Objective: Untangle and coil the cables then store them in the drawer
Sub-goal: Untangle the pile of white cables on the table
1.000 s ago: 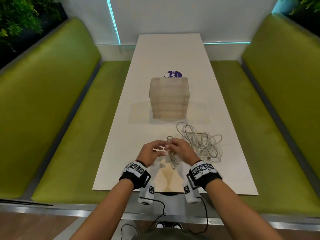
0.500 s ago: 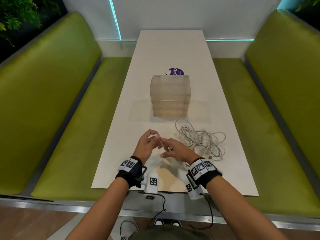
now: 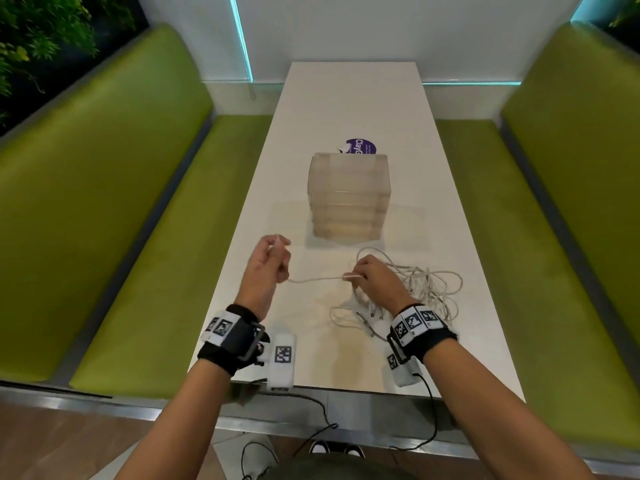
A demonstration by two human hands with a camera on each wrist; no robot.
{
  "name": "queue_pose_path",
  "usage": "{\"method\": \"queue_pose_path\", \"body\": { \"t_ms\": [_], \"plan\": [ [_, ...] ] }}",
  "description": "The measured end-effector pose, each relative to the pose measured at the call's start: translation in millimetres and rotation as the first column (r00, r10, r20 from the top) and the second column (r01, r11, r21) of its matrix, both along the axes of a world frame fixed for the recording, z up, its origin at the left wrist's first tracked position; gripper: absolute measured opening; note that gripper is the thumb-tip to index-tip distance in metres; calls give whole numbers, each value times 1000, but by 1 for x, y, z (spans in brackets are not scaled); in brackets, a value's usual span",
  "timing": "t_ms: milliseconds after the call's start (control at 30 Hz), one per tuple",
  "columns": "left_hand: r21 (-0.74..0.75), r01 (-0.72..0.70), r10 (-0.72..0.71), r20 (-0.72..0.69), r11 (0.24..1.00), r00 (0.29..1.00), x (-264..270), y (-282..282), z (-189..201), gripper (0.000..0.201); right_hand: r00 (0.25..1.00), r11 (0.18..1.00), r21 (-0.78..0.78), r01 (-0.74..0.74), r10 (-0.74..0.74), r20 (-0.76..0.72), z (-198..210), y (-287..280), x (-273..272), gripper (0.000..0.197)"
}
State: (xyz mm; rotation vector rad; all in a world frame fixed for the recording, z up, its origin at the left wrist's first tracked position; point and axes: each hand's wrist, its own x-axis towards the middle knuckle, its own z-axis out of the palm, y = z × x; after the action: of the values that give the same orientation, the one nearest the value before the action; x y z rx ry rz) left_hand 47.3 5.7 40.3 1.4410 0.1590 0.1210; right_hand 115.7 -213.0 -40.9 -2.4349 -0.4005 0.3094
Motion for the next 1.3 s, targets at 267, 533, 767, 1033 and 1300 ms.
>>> {"method": "queue_pose_path", "body": {
  "t_ms": [267, 533, 767, 1033, 1300],
  "plan": [
    [659, 350, -244, -251, 666, 937, 6, -48, -56, 29, 999, 990, 143, 14, -19, 32, 10, 19, -7, 37],
    [281, 93, -80, -57, 955, 995, 10, -54, -41, 21, 975, 997, -73, 4, 13, 221, 4, 11, -14, 30],
    [-591, -34, 0, -56, 806, 998, 17, -30, 37, 39, 989, 997, -60, 46, -36, 146, -17, -13, -14, 27],
    [514, 389, -208, -374, 765, 904, 10, -49, -9, 52, 991, 998, 61, 11, -19, 133, -3, -5, -12, 26],
    [576, 527, -392, -352, 624, 850, 7, -75, -33, 23, 994, 990, 132, 59, -70, 82, -1, 1, -11, 16]
  ]
}}
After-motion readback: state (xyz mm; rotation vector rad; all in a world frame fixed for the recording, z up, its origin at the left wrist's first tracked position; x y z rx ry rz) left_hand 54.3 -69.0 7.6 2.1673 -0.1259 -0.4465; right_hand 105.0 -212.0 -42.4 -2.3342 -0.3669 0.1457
